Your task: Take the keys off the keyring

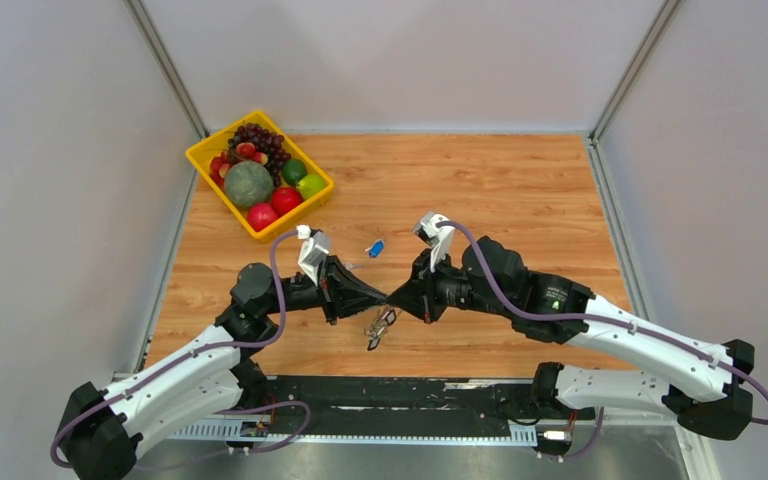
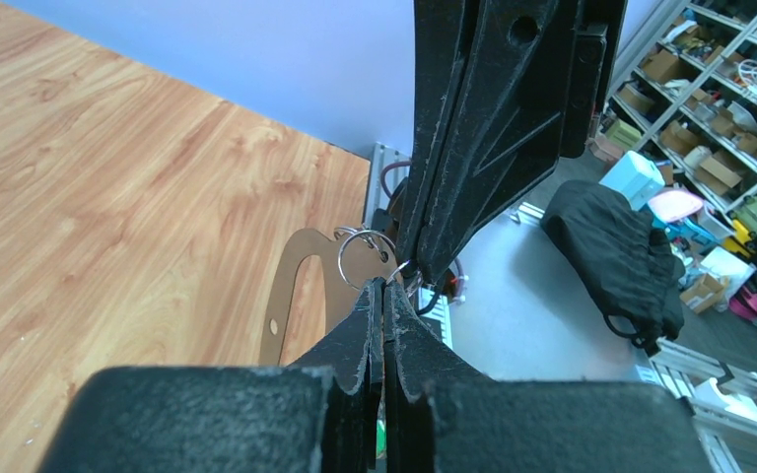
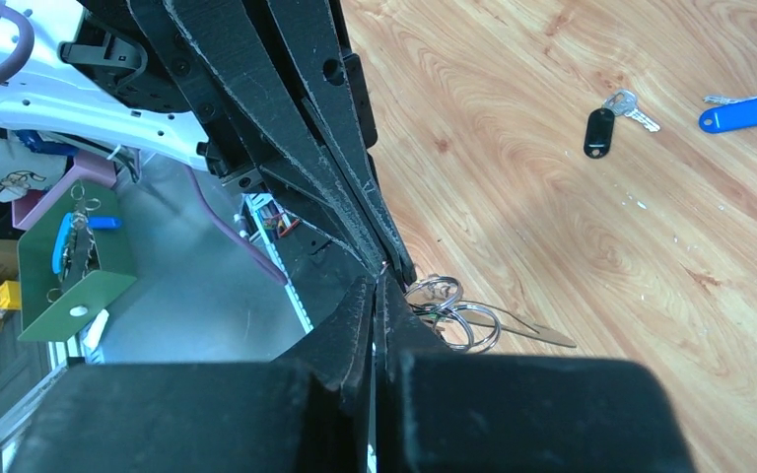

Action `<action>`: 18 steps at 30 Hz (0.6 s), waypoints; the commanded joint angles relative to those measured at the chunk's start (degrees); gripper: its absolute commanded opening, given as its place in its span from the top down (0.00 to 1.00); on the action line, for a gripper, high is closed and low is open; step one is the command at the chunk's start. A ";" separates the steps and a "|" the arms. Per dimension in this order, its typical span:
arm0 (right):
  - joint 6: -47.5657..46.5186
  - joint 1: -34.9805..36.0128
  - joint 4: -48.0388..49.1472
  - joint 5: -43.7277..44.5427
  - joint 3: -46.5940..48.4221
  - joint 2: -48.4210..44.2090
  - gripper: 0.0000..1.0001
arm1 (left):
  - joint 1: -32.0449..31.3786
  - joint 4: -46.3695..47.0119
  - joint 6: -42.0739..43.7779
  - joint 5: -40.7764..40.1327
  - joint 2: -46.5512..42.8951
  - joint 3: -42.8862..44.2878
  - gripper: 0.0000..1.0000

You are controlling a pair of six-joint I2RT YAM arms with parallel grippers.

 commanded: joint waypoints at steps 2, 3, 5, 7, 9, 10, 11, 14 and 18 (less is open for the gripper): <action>3.14 -2.30 -0.45 -3.25 -0.60 -1.23 1.00 | 0.06 2.39 0.13 -1.44 -1.63 2.09 1.00; 3.75 -3.04 -0.51 -4.13 -0.63 -1.23 1.00 | 0.06 2.10 0.26 -1.70 -1.81 2.01 0.98; 5.15 -5.32 -0.44 -6.34 -1.07 -1.40 1.00 | 0.07 1.17 0.49 -2.71 -1.95 1.71 0.83; 6.48 -8.10 -0.18 -8.81 -1.60 -1.32 1.00 | 0.05 0.44 0.55 -3.28 -2.41 1.31 0.65; 7.72 -10.47 0.52 -11.36 -2.37 -1.24 1.00 | 0.10 -0.87 0.94 -4.26 -3.16 0.88 0.49; 8.13 -11.30 0.95 -12.36 -2.72 -1.20 1.00 | 0.06 -1.93 1.16 -5.07 -3.93 0.76 0.45; 8.61 -11.98 1.41 -12.89 -3.10 -1.07 1.00 | 0.10 -2.48 1.81 -5.58 -4.34 0.51 0.37; 10.15 -13.42 2.75 -13.73 -3.73 -0.72 1.00 | 0.05 -6.36 3.60 -9.14 -6.85 0.02 0.28; 15.62 -14.92 5.60 -14.01 -5.08 0.30 1.00 | 0.05 -10.83 7.01 -14.23 -8.41 -0.30 0.25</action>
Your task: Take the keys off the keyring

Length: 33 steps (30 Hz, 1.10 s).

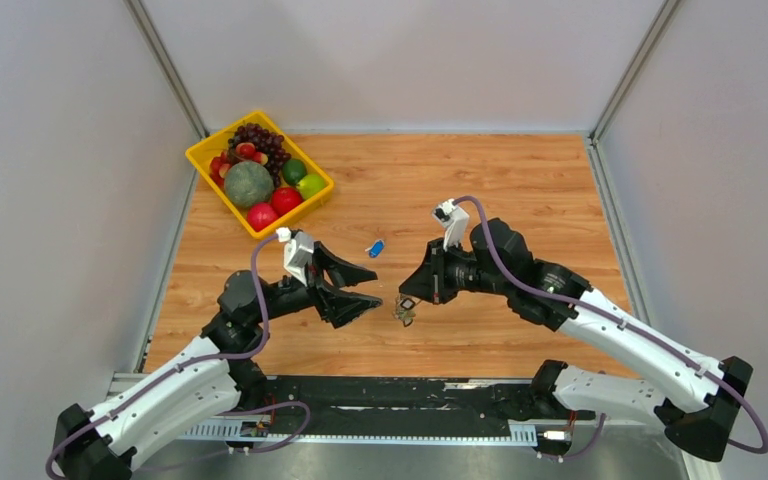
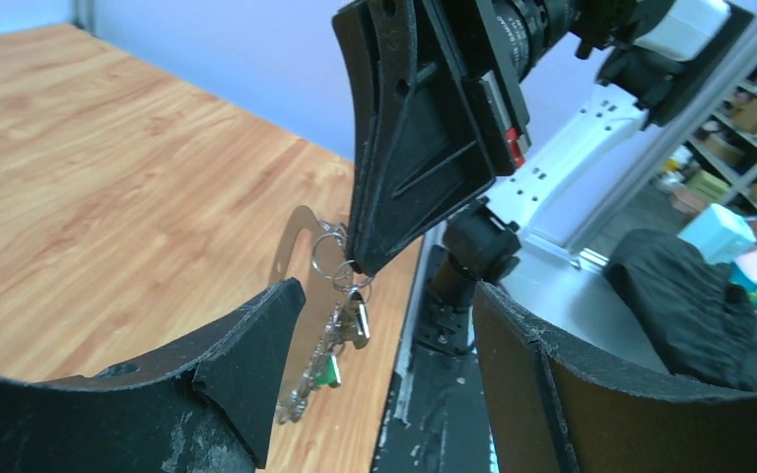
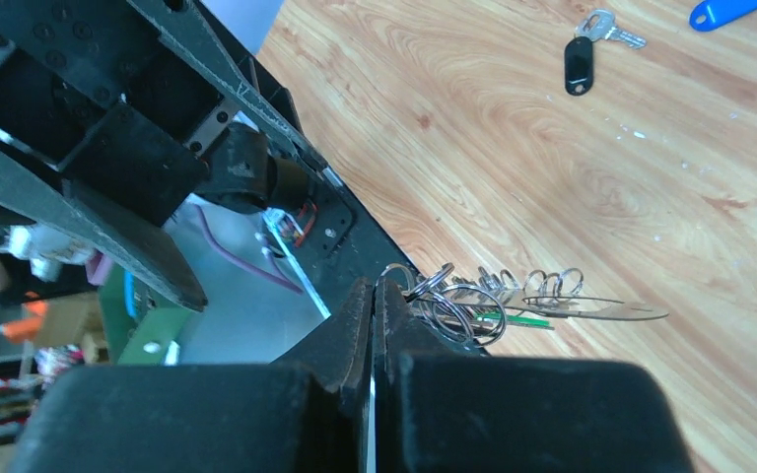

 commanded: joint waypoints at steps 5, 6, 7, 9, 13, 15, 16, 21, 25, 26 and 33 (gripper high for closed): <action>19.80 -4.28 9.96 -3.62 -3.15 3.58 1.00 | -0.07 -6.54 5.85 -11.67 -2.11 -2.37 0.25; 21.39 -4.92 9.99 -3.92 -3.10 4.37 1.00 | -0.03 -6.88 6.42 -12.37 -2.63 -2.64 0.24; 22.88 -5.40 9.98 -4.19 -3.11 5.02 1.00 | -0.07 -7.49 6.76 -13.50 -3.22 -3.12 0.23; 25.53 -5.86 10.03 -3.95 -3.00 6.24 1.00 | -0.08 -7.72 7.71 -14.15 -3.94 -3.87 0.22; 29.61 -6.27 10.50 -2.83 -2.29 8.45 1.00 | -0.40 -7.80 10.03 -14.48 -4.49 -4.85 0.21; 31.53 -6.37 10.87 -2.07 -2.28 8.83 1.00 | -0.97 -7.24 12.27 -15.23 -4.45 -5.51 0.23; 33.26 -6.38 11.06 -1.47 -2.32 8.85 1.00 | -1.31 -6.79 12.97 -15.59 -4.46 -6.17 0.23; 39.67 -6.59 11.12 1.99 -3.18 7.88 1.00 | -4.28 -2.27 17.96 -17.83 -4.08 -8.33 0.27; 41.05 -6.66 11.16 3.43 -3.19 7.15 1.00 | -5.58 1.39 20.67 -18.14 -1.97 -9.92 0.28; 40.92 -6.61 11.14 3.41 -3.15 7.11 1.00 | -5.92 2.57 21.00 -18.11 -1.21 -10.06 0.28; 40.60 -6.61 11.54 1.86 -3.29 7.04 1.00 | -7.48 5.37 24.70 -18.84 2.84 -9.27 0.28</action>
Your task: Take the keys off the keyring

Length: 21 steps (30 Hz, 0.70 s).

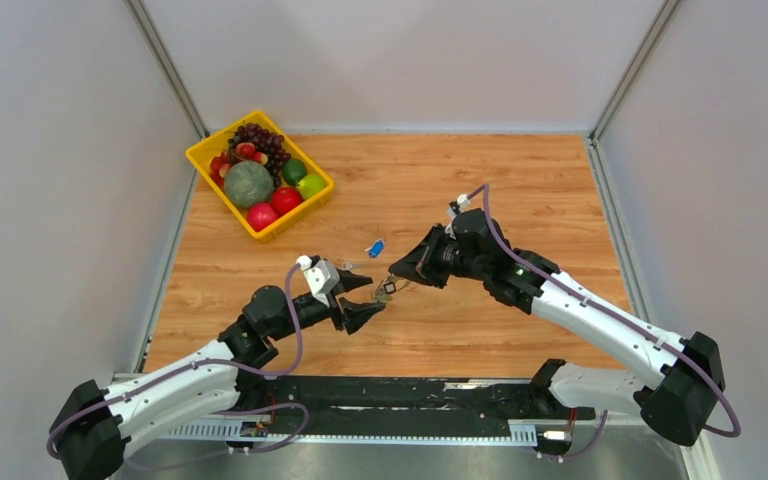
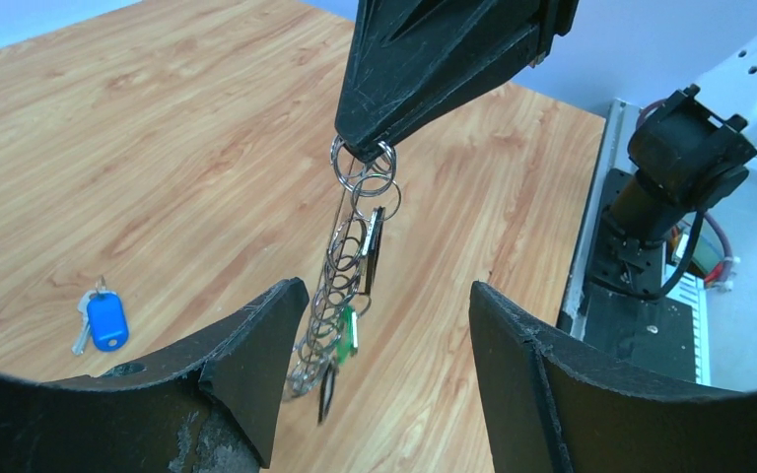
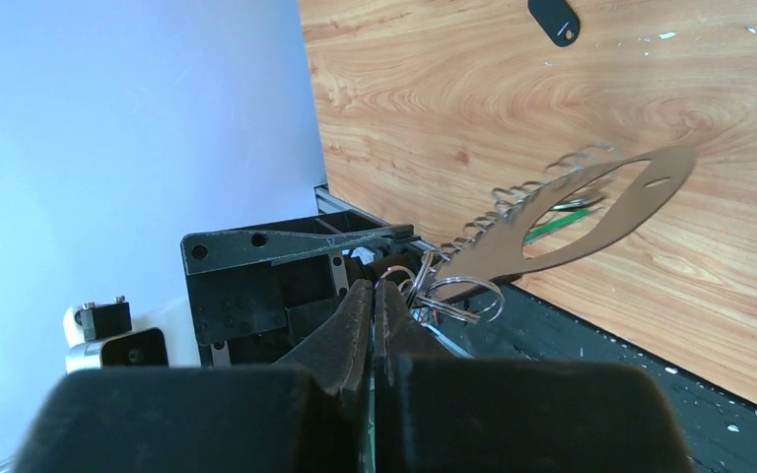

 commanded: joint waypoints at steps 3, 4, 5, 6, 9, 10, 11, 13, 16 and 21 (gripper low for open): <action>2.37 -0.15 3.81 -0.95 -0.11 -1.97 1.00 | -1.33 6.91 4.97 -1.97 4.01 1.20 0.29; 2.37 -0.16 3.93 -0.97 -0.27 -2.06 1.00 | -1.79 7.38 5.15 -1.97 4.48 1.54 0.30; 2.42 -0.18 4.05 -1.09 -0.48 -2.15 1.00 | -2.04 8.19 5.48 -2.06 5.74 1.79 0.32; 2.48 -0.17 4.19 -1.31 -0.72 -2.16 1.00 | -2.58 8.57 5.67 -2.26 6.36 2.39 0.32; 2.61 -0.14 4.88 -2.11 -1.07 -2.07 1.00 | -3.97 9.16 7.33 -3.72 9.37 3.53 0.32; 2.52 -0.12 5.03 -2.44 -1.09 -2.08 1.00 | -4.51 9.41 7.65 -4.65 10.17 3.97 0.31; 2.52 -0.15 5.12 -2.71 -1.13 -2.01 1.00 | -4.76 9.55 8.10 -5.11 10.42 4.21 0.29; 2.37 -0.17 5.32 -3.18 -1.29 -2.08 1.00 | -5.07 9.96 8.74 -6.08 10.97 4.45 0.27; 2.30 -0.16 5.75 -3.97 -1.70 -2.08 1.00 | -5.26 10.11 9.89 -7.40 11.38 4.59 0.26; 2.09 -0.18 6.29 -4.44 -2.11 -2.03 1.00 | -5.52 9.99 10.99 -6.80 12.68 5.55 0.37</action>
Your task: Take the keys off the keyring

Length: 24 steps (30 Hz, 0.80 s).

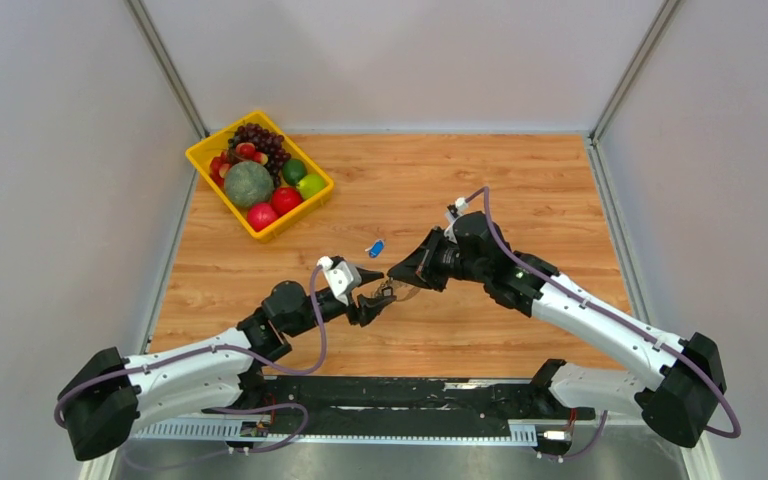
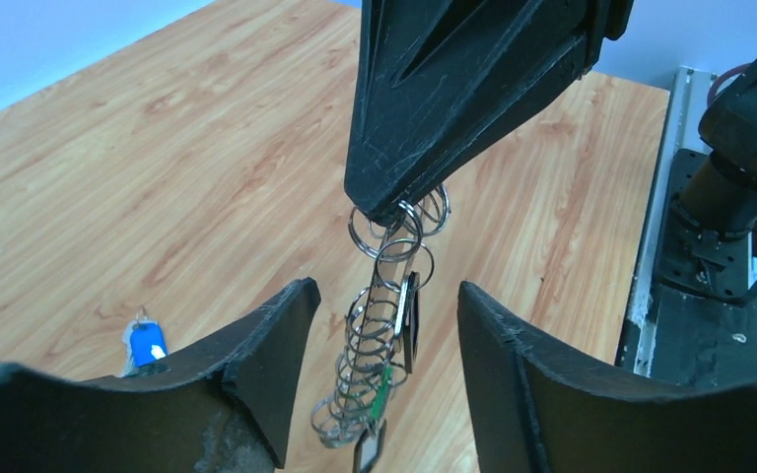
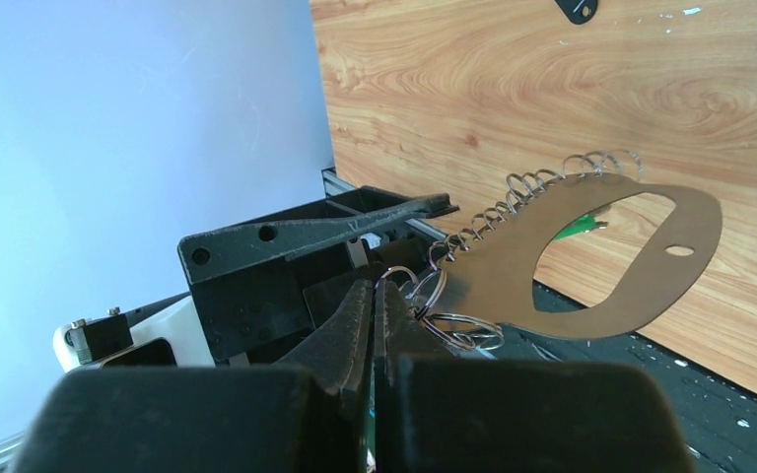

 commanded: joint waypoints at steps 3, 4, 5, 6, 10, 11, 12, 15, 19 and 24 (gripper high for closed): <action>1.33 -0.19 4.61 -2.42 -0.43 -1.50 1.00 | -0.43 2.65 2.79 0.67 1.71 3.11 0.55; 1.32 -0.14 4.62 -2.37 -0.42 -1.53 1.00 | -0.43 2.46 2.85 0.74 1.68 3.06 0.60; 1.24 -0.22 4.62 -2.31 -0.50 -1.64 1.00 | -0.46 2.21 3.00 0.79 1.52 3.05 0.71; 1.03 -0.19 4.62 -2.22 -0.55 -1.79 1.00 | -0.49 1.23 3.13 0.82 1.09 3.15 0.77; -0.15 -0.24 4.56 -2.36 -1.22 -2.18 1.00 | -0.41 -4.96 3.69 1.10 -1.24 4.60 0.99; -0.73 -0.30 4.58 -2.59 -1.41 -2.28 1.00 | -0.41 -6.07 3.55 1.23 -1.61 5.19 1.00; -1.09 -0.36 4.53 -2.88 -1.87 -2.36 1.00 | -0.47 -8.18 3.40 1.54 -2.44 5.47 1.00; -2.46 -0.71 4.46 -3.88 -2.89 -2.47 1.00 | -0.43 -12.29 2.10 2.59 -3.70 7.41 1.00; -4.88 -1.20 4.00 -4.46 -3.60 -2.93 1.00 | -0.42 -20.51 -0.10 2.62 -4.93 10.65 0.99; -7.08 -1.74 2.91 -4.29 -4.72 -4.02 1.00 | -0.44 -31.10 -1.94 0.79 -5.14 15.67 0.95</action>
